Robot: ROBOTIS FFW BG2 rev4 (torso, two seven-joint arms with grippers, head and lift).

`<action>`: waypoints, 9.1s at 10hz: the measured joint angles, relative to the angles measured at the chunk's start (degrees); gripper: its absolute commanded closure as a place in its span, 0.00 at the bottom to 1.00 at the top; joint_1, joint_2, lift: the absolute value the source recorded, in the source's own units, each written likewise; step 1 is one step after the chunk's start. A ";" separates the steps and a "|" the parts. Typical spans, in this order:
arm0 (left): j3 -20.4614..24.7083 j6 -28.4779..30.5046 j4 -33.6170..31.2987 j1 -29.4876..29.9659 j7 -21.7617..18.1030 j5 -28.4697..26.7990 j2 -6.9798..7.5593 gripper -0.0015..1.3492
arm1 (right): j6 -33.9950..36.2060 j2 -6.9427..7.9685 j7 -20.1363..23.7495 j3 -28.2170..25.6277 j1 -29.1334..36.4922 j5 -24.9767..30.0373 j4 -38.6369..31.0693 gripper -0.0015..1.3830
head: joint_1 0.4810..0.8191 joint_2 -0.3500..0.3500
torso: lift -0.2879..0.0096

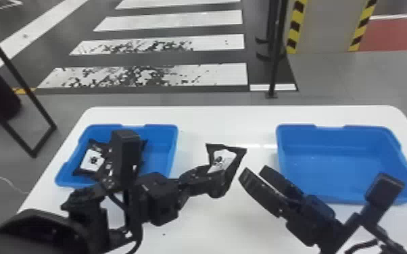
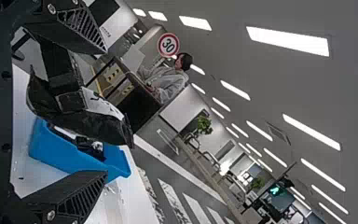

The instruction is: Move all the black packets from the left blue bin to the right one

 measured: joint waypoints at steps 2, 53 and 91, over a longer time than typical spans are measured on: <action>-2.11 0.47 0.00 -0.01 -0.05 1.36 0.23 0.90 | 0.00 -0.53 -0.09 0.05 -1.67 -0.07 1.30 0.08 | 0.63 0.62 | 0.50; 15.33 7.82 43.55 -26.71 5.01 -19.42 1.21 0.90 | -18.60 4.67 -7.85 -11.27 19.93 27.40 -11.67 0.13 | 0.63 0.89 | 0.50; -0.98 -0.82 6.61 -6.95 4.36 15.11 -0.82 0.15 | -7.83 1.72 -3.16 -0.65 6.27 9.90 -4.81 0.92 | 0.63 0.52 | 0.50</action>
